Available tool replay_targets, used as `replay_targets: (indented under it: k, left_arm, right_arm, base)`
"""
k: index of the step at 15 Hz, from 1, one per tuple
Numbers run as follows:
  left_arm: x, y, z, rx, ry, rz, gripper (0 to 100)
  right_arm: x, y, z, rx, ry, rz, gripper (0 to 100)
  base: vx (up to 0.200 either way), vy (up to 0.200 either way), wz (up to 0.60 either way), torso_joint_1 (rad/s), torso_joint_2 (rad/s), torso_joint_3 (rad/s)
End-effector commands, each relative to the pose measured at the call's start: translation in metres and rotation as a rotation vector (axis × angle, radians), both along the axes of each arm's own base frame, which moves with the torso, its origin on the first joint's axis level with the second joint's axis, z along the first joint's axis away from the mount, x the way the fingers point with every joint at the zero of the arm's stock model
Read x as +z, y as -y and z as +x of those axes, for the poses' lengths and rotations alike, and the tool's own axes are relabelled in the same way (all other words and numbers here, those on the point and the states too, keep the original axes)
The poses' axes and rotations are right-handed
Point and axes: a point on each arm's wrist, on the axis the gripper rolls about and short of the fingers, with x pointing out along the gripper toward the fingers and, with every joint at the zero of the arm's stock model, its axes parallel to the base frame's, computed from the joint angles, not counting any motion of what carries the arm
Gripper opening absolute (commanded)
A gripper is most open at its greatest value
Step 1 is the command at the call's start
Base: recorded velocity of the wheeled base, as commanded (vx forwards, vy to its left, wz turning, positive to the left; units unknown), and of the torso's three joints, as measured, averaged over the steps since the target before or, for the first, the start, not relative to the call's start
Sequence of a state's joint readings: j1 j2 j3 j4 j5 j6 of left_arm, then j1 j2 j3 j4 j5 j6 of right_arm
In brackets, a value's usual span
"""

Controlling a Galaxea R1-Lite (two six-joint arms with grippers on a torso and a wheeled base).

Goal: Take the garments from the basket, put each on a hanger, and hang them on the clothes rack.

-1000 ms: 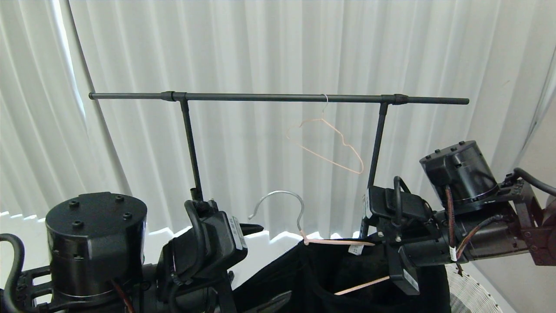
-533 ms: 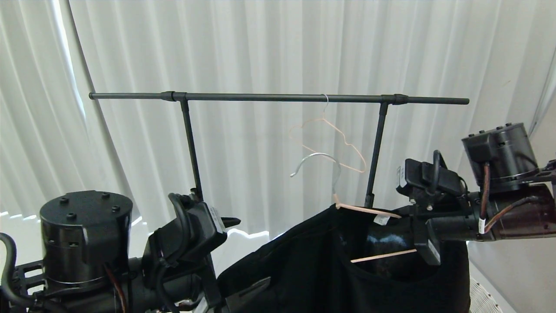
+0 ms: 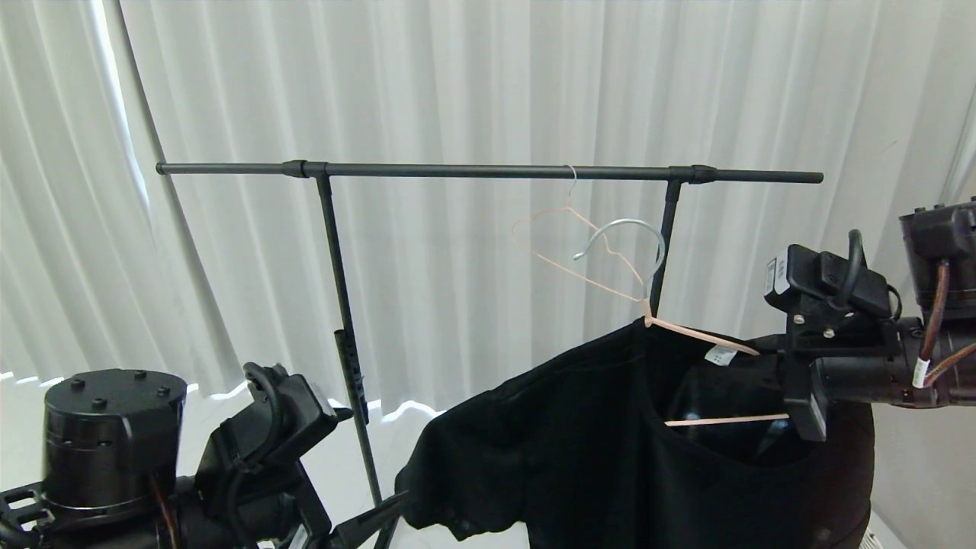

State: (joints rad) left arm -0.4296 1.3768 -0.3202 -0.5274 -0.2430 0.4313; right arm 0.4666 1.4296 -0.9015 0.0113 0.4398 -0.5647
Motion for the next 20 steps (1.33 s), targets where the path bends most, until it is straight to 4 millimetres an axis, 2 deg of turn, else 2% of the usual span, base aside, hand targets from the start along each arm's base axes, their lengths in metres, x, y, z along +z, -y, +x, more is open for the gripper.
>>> replay_targets:
  k: [1,5,6,9,15,17,20]
  left_arm:
    - [-0.009,0.001,0.006,0.009,-0.046,0.019,100]
    - [-0.01,0.002,0.005,-0.05,-0.064,-0.009,100]
    - [-0.01,0.002,0.004,-0.05,-0.064,-0.009,0]
    - [-0.011,0.0,0.006,-0.032,-0.067,-0.01,0]
    - [-0.005,-0.045,0.018,0.214,-0.035,-0.026,0]
    - [-0.004,-0.05,0.019,0.245,-0.032,-0.026,0]
    - [0.001,-0.047,0.017,0.226,-0.011,-0.034,0]
  right_arm:
    - [0.006,-0.001,-0.008,0.02,0.021,0.011,0]
    - [0.008,-0.005,-0.014,0.038,0.009,0.031,0]
    - [0.008,-0.006,-0.015,0.041,0.01,0.033,0]
    - [0.01,-0.005,-0.017,0.032,0.009,0.041,0]
    - [0.014,0.008,-0.015,-0.055,-0.02,0.084,0]
    - [0.014,0.011,-0.013,-0.072,-0.019,0.084,0]
    - [0.014,0.011,-0.013,-0.08,-0.025,0.09,0]
  base:
    - [0.0,0.0,0.0,0.0,0.0,0.0]
    - [0.0,0.0,0.0,0.0,0.0,0.0]
    - [0.0,0.0,0.0,0.0,0.0,0.0]
    - [0.0,0.0,0.0,0.0,0.0,0.0]
    - [0.0,0.0,0.0,0.0,0.0,0.0]
    - [0.0,0.0,0.0,0.0,0.0,0.0]
    - [0.0,0.0,0.0,0.0,0.0,0.0]
